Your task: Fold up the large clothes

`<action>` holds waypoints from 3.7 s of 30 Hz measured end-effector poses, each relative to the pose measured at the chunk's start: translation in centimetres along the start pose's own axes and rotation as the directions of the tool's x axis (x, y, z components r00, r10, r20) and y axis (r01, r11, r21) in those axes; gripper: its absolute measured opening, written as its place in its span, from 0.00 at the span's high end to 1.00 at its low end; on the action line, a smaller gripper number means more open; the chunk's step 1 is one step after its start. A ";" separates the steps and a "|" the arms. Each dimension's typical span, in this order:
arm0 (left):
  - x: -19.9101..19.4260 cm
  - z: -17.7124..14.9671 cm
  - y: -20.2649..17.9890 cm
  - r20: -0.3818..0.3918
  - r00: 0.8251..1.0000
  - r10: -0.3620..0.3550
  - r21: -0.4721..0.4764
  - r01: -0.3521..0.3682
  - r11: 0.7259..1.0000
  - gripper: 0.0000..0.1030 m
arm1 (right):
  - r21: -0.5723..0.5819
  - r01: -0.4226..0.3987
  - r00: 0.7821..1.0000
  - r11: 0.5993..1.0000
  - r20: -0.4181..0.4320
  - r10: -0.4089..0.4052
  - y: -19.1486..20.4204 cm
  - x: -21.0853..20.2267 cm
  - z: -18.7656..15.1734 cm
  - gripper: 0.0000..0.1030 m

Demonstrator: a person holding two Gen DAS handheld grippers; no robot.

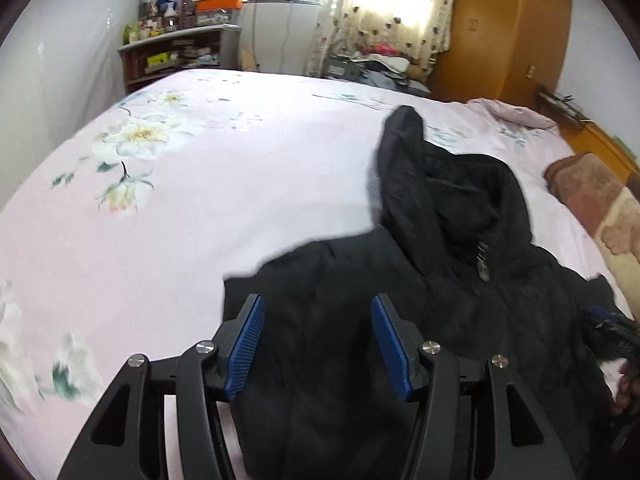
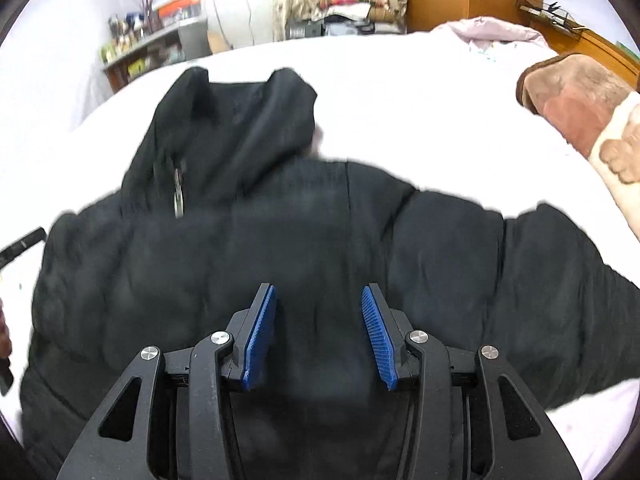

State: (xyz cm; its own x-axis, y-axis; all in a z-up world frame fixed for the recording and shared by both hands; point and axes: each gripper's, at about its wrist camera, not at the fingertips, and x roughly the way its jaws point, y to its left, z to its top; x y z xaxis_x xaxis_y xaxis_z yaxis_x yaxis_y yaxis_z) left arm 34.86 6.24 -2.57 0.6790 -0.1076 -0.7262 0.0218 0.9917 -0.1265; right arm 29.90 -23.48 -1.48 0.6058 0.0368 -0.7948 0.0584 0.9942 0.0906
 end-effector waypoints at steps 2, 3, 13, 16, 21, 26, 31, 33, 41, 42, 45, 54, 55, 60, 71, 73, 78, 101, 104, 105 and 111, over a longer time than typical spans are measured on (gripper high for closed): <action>2.7 0.2 0.4 -0.059 0.998 0.022 -0.011 -0.023 1.000 0.43 | 0.010 -0.001 1.000 1.000 -0.011 0.002 0.1 1.5 1.3 0.56; 3.9 -0.1 0.5 -0.074 0.996 0.041 -0.002 -0.041 0.999 0.42 | 0.007 0.008 1.000 1.000 -0.028 -0.008 0.2 2.8 1.7 0.56; 1.9 -0.4 -0.2 -0.041 0.998 0.039 0.052 -0.037 0.998 0.44 | -0.002 0.013 0.996 1.000 -0.093 -0.013 -0.4 4.3 1.0 0.54; -1.7 -1.8 -0.5 -0.005 1.000 -0.017 0.053 0.018 0.998 0.44 | -0.017 -0.023 0.999 1.000 -0.027 0.023 0.0 0.3 -0.6 0.54; 0.3 -5.6 -0.3 -0.106 0.994 -0.003 0.057 0.009 0.998 0.45 | -0.060 -0.027 0.993 0.998 -0.112 0.020 0.8 2.0 -4.1 0.54; 2.0 -5.5 -0.4 -0.120 0.993 0.019 0.071 -0.011 0.997 0.43 | -0.052 -0.021 0.988 0.998 -0.151 0.013 0.7 3.7 -4.1 0.54; -2.2 -5.3 -1.4 -0.111 0.993 0.035 0.072 -0.027 0.997 0.46 | -0.014 -0.013 0.991 1.000 -0.131 0.011 0.6 0.0 -4.1 0.54; -5.1 -5.6 -1.8 -0.079 0.997 0.022 0.071 -0.016 0.997 0.46 | 0.000 -0.018 0.997 1.000 -0.081 0.017 0.5 -3.2 -4.9 0.54; -17.7 -9.7 -4.4 0.011 0.997 -0.080 0.080 0.079 0.994 0.45 | 0.101 -0.033 0.999 0.994 0.043 0.029 -0.3 -15.8 -10.8 0.53; -18.9 -10.4 -4.5 0.016 0.996 -0.091 0.078 0.090 0.993 0.45 | 0.108 -0.030 0.999 0.994 0.047 0.025 -0.3 -17.5 -11.9 0.53; -22.1 -12.3 -5.1 0.026 0.993 -0.119 0.074 0.117 0.990 0.45 | 0.110 -0.012 0.998 0.994 0.063 0.005 0.0 -20.8 -14.3 0.53; -26.4 -15.3 -6.7 0.021 0.985 -0.169 0.083 0.166 0.983 0.45 | 0.094 0.002 0.995 0.996 0.099 -0.011 0.4 -26.8 -18.6 0.53; -26.6 -15.3 -6.8 0.023 0.986 -0.167 0.089 0.164 0.982 0.45 | 0.096 0.002 0.995 0.995 0.102 -0.012 0.3 -27.0 -18.7 0.53; -27.0 -15.2 -7.1 0.027 0.987 -0.160 0.091 0.157 0.983 0.43 | 0.110 0.008 0.993 0.994 0.116 -0.021 -0.1 -27.9 -18.8 0.53; -25.4 -15.0 -8.5 0.010 0.990 -0.140 0.104 0.139 0.985 0.41 | 0.152 0.033 0.991 0.988 0.126 -0.053 -2.6 -26.8 -18.2 0.53; -24.8 -14.6 -8.7 0.008 0.991 -0.133 0.110 0.131 0.985 0.40 | 0.162 0.040 0.991 0.986 0.121 -0.060 -3.4 -26.3 -18.0 0.52; -22.3 -13.3 -9.5 0.000 0.994 -0.113 0.126 0.112 0.986 0.40 | 0.193 0.060 0.992 0.979 0.101 -0.080 -6.0 -24.2 -17.2 0.50; -5.7 -7.9 -9.8 -0.066 0.998 -0.009 0.146 0.019 0.989 0.40 | 0.653 0.113 0.992 0.749 -0.028 -0.125 -29.5 -6.6 -13.7 0.49; -4.7 -7.8 -9.2 -0.074 0.997 -0.001 0.130 0.010 0.992 0.40 | 0.704 0.084 0.993 0.705 -0.003 -0.115 -31.0 -5.4 -13.6 0.49; -4.4 -7.8 -9.1 -0.077 0.997 0.003 0.128 0.007 0.992 0.40 | 0.719 0.075 0.994 0.691 0.004 -0.112 -31.4 -5.1 -13.5 0.49; -4.3 -8.2 -8.4 -0.090 0.996 0.009 0.114 0.001 0.994 0.40 | 0.731 0.066 0.991 0.679 0.031 -0.130 -31.4 -5.4 -12.5 0.91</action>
State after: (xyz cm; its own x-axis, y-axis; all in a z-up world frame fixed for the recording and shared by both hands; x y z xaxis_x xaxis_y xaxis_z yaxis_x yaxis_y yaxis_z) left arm 25.78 -2.17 -3.92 0.6107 -0.1044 -0.7849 0.1059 0.9931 -0.0497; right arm 14.91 -53.68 -7.51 0.6174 -0.0956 -0.7808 0.6598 0.6033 0.4479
